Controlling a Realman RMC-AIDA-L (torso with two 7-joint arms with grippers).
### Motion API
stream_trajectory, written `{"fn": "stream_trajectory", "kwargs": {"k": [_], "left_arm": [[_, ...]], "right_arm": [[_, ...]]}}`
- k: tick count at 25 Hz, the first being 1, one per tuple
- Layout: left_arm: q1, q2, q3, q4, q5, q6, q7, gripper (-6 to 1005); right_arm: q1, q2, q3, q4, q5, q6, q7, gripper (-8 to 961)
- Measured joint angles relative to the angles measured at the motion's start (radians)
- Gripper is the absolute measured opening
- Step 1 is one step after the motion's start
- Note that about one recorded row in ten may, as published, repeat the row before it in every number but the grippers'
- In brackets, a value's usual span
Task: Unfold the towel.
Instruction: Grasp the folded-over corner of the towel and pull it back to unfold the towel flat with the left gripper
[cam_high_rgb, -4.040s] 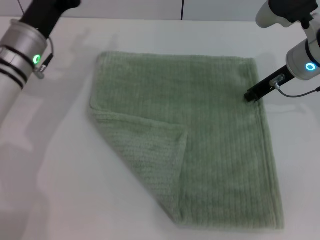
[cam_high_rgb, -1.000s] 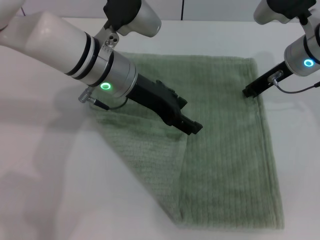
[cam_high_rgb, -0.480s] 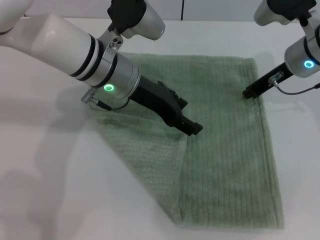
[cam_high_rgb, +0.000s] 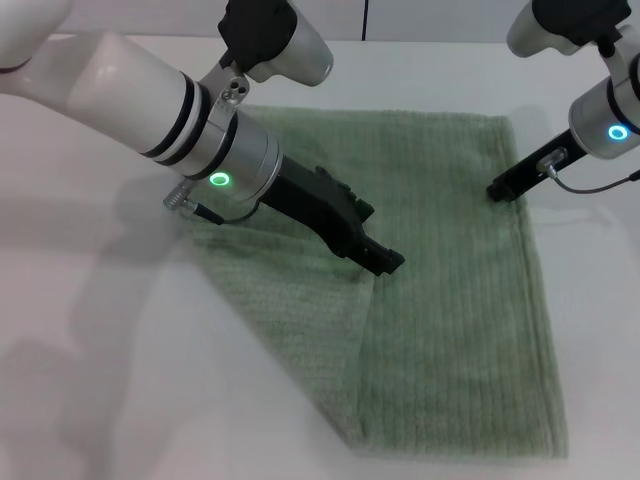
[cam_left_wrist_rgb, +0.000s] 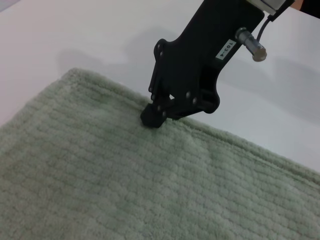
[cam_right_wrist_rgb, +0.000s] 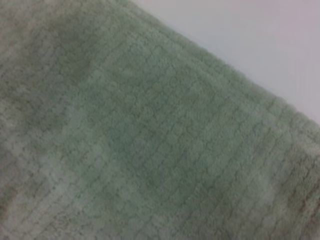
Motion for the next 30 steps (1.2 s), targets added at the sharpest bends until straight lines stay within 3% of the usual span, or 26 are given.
{"fn": "stream_trajectory", "kwargs": {"k": [7,10,30], "left_arm": [[-0.001,-0.002,0.008,0.0,0.003,-0.009,-0.006,767],[-0.004,-0.003,0.058,-0.001,0.005,-0.04,-0.031,766],[-0.041,-0.005,0.157,-0.065,0.009,-0.126,-0.067,760]], "right_arm": [[0.003,0.0,0.0,0.003,-0.001,0.005,0.0,-2],[0.005,0.0,-0.001,0.005,-0.002,0.008,0.0,-2],[0.01,0.0,0.0,0.005,0.0,0.008,-0.001,-2]]}}
